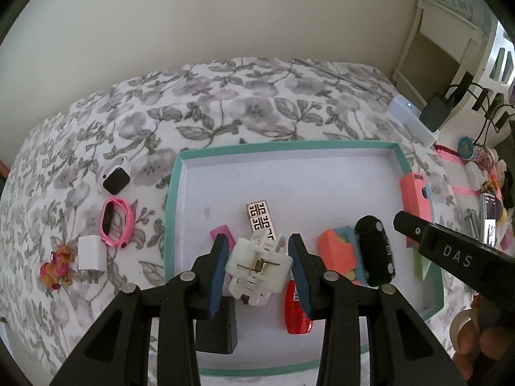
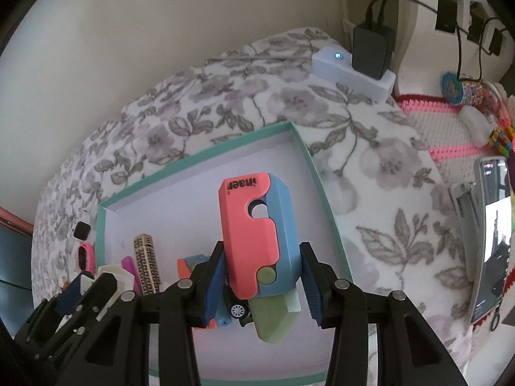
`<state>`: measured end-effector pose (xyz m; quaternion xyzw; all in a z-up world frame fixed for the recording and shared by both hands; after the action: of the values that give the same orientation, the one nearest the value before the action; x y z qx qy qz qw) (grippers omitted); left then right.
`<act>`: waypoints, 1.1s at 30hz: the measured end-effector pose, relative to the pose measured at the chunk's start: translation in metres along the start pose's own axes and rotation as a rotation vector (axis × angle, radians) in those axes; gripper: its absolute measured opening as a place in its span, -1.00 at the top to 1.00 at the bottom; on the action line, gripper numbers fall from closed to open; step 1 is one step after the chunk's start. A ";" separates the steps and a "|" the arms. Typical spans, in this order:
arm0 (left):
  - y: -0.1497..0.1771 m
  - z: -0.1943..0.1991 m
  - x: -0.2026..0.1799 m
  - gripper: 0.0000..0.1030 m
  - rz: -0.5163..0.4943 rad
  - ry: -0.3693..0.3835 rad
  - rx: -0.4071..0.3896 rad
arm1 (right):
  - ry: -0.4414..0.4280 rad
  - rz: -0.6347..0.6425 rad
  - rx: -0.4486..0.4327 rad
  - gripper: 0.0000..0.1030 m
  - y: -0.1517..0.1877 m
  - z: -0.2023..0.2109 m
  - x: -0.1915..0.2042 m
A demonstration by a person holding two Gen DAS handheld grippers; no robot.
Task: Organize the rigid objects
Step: 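Lift and carry the pink-blue toy knife and white clip into the tray, then open both grippers to release the toy knife and clip in the tray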
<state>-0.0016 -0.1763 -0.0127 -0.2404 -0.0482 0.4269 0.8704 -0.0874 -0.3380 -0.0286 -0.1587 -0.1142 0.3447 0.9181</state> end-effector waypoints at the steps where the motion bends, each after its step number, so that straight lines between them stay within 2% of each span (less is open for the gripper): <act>1: 0.000 -0.001 0.001 0.23 0.003 -0.002 0.002 | 0.000 0.001 0.007 0.10 0.001 -0.002 0.000; 18: 0.003 -0.012 0.008 0.22 0.019 -0.016 0.045 | 0.015 0.019 0.063 0.08 0.007 -0.021 0.002; 21: 0.002 -0.010 0.010 0.17 0.026 -0.015 0.046 | 0.031 0.026 0.062 0.08 0.006 -0.020 0.003; 22: 0.001 -0.009 0.011 0.09 0.029 -0.014 0.044 | 0.033 0.026 0.061 0.08 0.007 -0.019 0.003; 24: 0.000 -0.006 0.014 0.01 0.039 -0.012 0.035 | 0.036 0.026 0.053 0.02 0.005 -0.016 0.002; 33: -0.008 0.014 0.029 -0.01 0.089 -0.018 -0.027 | 0.023 0.046 -0.046 0.01 -0.005 0.022 0.010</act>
<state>0.0181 -0.1526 0.0000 -0.2499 -0.0511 0.4668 0.8468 -0.0841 -0.3307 -0.0058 -0.1862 -0.1076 0.3613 0.9073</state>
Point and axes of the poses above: each gripper's, at about its wrist camera, not at the fingertips, and z roughly against the way its jaws point, x to its left, y to its underside, the point moved 1 cm from there along -z, roughly the way its jaws point, and after that the axes turned 7 degrees about y, right-handed, at the moved point
